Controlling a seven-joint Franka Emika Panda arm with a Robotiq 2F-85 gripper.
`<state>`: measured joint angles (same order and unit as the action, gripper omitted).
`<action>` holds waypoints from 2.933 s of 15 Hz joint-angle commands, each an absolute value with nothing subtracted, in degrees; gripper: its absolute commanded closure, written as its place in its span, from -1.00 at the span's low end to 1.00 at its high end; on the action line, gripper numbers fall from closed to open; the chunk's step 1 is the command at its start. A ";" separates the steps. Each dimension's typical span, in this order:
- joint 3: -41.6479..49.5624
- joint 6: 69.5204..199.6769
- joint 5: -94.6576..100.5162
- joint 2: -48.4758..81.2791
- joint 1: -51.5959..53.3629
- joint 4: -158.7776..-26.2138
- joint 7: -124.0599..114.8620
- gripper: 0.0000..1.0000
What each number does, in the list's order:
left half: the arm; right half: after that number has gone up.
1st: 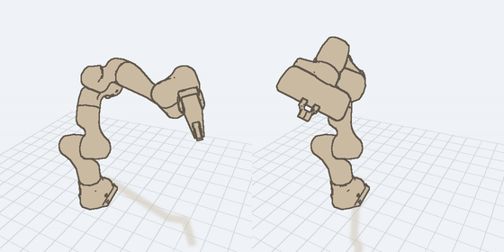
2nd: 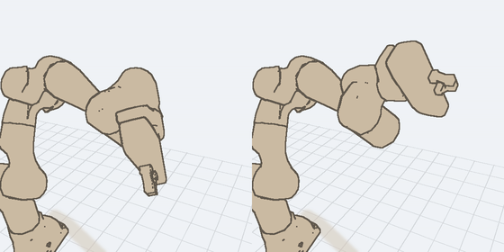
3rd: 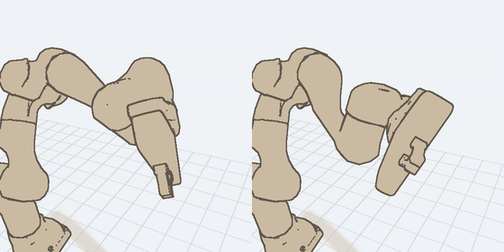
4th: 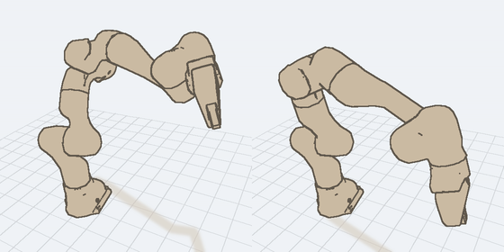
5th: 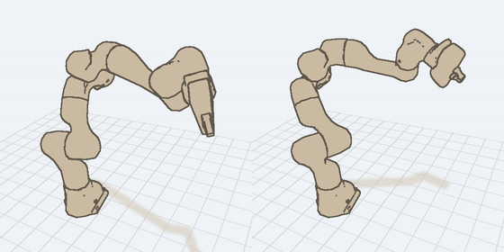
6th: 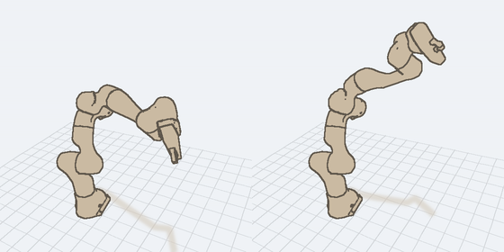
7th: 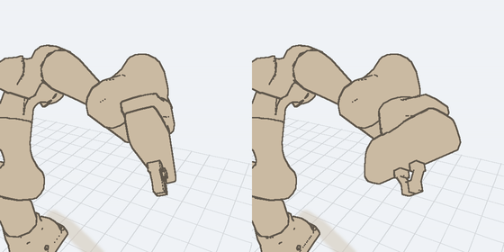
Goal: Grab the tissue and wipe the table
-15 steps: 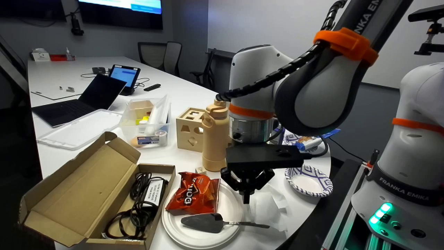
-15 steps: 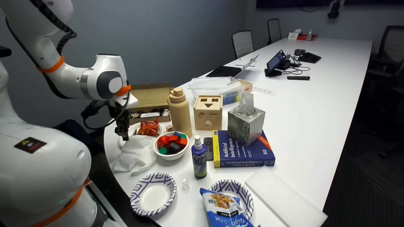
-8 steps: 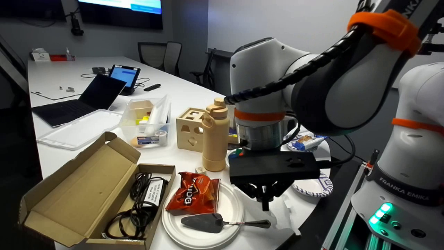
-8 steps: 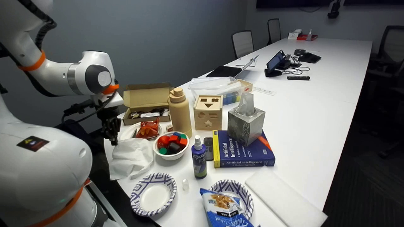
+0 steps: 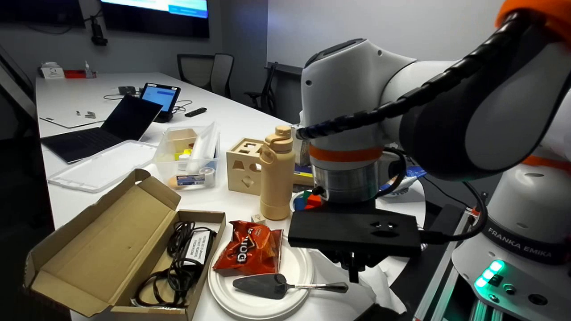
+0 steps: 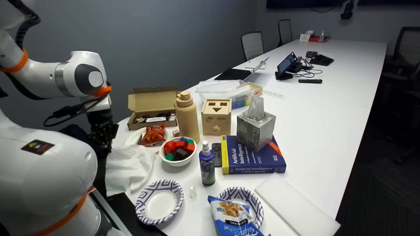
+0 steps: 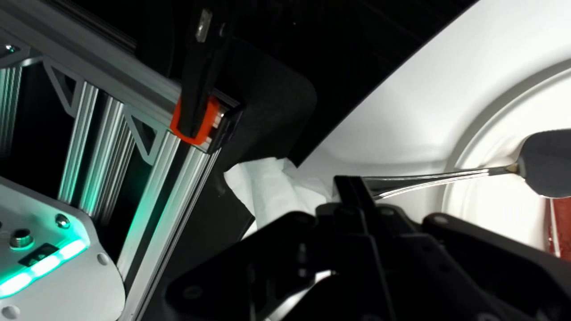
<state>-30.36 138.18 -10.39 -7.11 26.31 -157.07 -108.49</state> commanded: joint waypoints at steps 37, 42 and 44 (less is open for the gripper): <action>-29.90 142.75 -2.79 -5.93 23.69 -157.12 -159.78 1.00; -33.41 136.92 -7.01 -11.20 16.44 -158.97 -159.24 1.00; -36.53 133.33 -7.45 -12.84 10.25 -157.24 -157.65 1.00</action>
